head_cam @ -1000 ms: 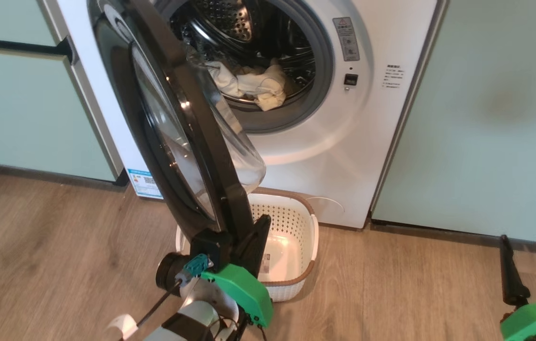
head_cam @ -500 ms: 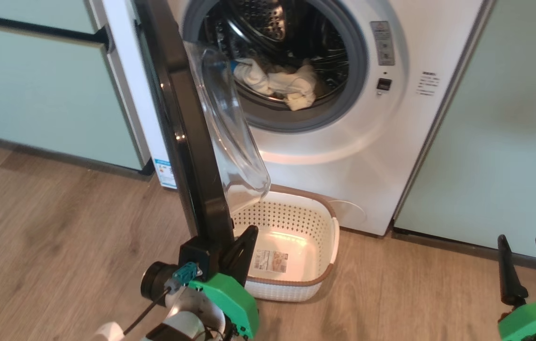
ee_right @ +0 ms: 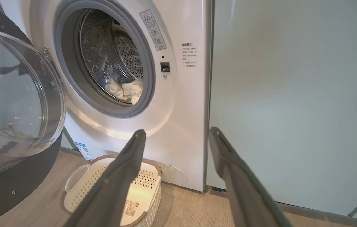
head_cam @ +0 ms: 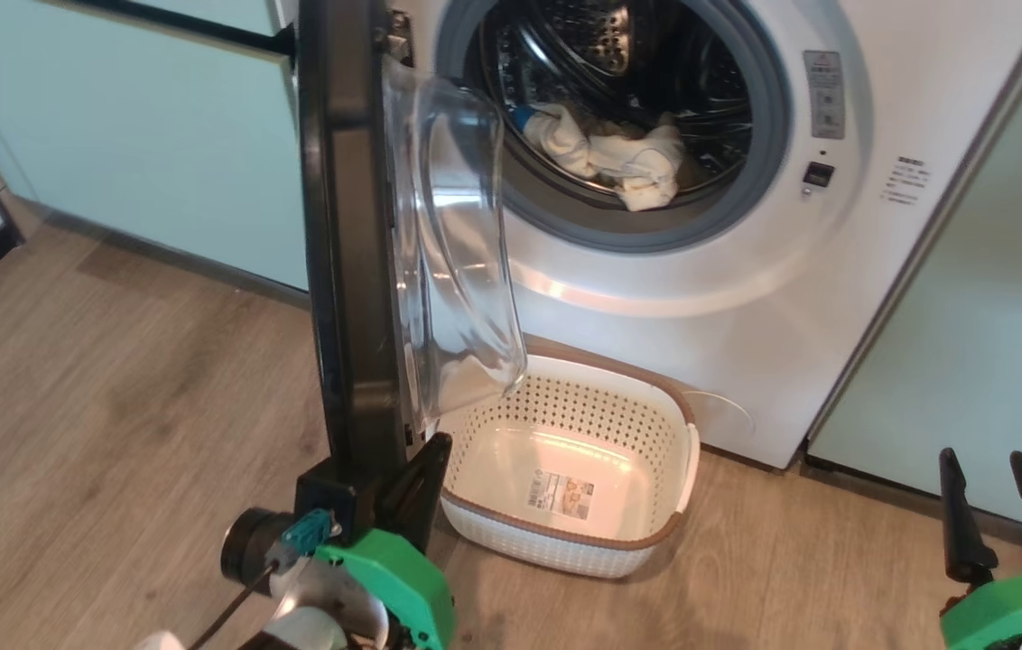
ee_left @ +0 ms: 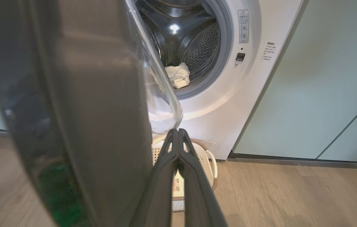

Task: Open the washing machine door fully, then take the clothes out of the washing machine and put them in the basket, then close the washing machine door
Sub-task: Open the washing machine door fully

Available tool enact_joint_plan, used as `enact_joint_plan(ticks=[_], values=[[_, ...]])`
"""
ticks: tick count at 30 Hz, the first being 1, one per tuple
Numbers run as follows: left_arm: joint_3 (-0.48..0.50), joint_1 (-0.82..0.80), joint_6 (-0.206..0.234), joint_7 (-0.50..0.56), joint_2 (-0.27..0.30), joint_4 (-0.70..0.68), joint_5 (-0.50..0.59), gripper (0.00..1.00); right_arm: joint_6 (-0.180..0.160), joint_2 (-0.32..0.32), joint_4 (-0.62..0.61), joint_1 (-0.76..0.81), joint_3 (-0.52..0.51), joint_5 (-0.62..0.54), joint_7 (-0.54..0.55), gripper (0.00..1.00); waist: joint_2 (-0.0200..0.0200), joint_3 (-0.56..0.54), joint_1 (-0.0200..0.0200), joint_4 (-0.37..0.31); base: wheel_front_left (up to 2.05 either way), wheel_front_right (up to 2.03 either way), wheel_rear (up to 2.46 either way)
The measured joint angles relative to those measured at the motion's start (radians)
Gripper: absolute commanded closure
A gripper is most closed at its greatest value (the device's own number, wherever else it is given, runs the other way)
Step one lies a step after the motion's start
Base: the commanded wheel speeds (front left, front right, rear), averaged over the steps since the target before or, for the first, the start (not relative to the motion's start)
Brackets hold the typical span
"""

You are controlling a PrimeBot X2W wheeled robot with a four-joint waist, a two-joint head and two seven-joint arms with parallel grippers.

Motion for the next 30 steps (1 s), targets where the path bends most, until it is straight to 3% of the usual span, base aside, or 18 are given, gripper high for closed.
enact_joint_plan(ticks=[14, 30], values=[[0.056, 0.044, 0.026, 0.008, 0.059, -0.057, -0.023, 1.00, 0.000, 0.007, 0.001, 0.000, -0.004, 0.000, 0.000, 0.00, 0.0000, -0.006, 0.0000, 0.088, 0.00, 0.00, 0.00], [0.165, 0.048, 0.053, -0.037, 0.079, 0.021, -0.090, 1.00, 0.000, 0.006, 0.001, 0.000, -0.001, 0.000, 0.000, 0.00, 0.0000, 0.009, 0.0000, 0.136, 0.00, 0.00, 0.00]])
